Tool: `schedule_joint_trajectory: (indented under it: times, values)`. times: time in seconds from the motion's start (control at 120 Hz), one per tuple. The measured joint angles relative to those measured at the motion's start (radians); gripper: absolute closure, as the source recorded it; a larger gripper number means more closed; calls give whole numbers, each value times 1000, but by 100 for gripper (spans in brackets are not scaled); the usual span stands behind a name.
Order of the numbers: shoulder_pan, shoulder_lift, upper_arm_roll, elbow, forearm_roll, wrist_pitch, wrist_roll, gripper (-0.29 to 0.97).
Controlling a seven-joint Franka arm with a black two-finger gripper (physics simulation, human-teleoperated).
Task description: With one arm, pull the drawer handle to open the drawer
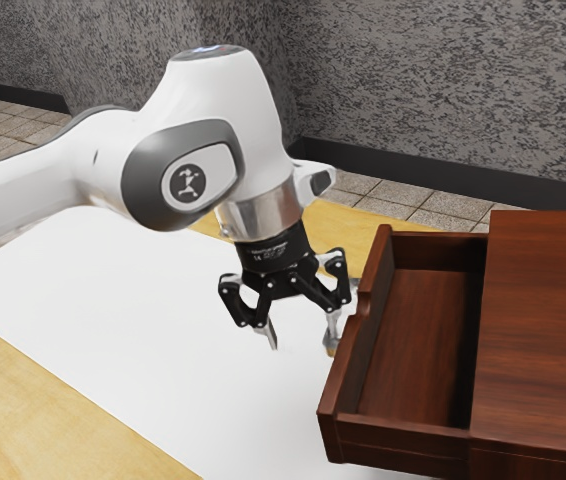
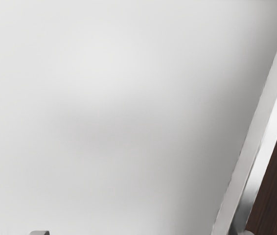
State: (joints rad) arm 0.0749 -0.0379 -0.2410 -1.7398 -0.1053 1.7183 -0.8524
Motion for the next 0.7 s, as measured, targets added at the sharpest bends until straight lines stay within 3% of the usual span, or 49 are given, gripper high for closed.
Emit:
schedule_joint_trajectory:
  times: [0.333,0.525,0.7]
  values:
    - [-2,-24,22,21,0,-50,21,23]
    - [-59,-37,21,190,-5,-99,28,15]
    - [-62,-183,1,272,27,-187,36,7]
